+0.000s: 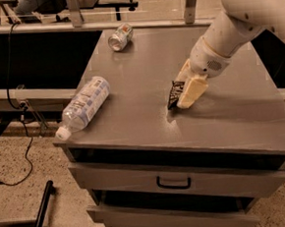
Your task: Move rxbar chocolate near blue plastic bottle
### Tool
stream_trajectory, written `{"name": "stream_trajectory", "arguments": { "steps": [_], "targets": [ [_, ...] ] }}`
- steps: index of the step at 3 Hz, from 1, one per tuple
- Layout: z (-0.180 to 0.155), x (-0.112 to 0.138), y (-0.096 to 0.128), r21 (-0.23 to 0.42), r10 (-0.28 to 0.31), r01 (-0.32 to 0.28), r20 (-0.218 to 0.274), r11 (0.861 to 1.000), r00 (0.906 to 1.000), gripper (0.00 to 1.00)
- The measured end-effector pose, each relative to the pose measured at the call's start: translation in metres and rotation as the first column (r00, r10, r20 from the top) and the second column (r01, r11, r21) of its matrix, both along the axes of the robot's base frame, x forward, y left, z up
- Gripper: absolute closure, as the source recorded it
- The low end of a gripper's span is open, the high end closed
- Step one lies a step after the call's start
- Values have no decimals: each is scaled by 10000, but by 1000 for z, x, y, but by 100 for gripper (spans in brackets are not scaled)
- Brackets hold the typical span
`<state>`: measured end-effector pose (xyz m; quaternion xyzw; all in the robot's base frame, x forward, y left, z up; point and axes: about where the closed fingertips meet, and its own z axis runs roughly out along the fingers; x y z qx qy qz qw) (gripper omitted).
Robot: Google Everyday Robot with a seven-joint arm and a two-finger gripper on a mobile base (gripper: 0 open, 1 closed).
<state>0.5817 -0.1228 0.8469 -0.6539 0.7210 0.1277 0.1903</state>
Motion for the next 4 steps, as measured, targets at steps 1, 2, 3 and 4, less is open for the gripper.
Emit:
{"name": "stream_trajectory", "arguments": {
  "steps": [1,2,3,4],
  "targets": [
    [37,20,8,183,91,-104,682,9998,9976,100],
    [53,28,17,586,186,-246,1002,9980,9948,100],
    [47,33,51,780,603,-671,869,9947,9944,100],
    [33,40,90,806,1066,-1112,588,9905,9926,100]
  ]
}}
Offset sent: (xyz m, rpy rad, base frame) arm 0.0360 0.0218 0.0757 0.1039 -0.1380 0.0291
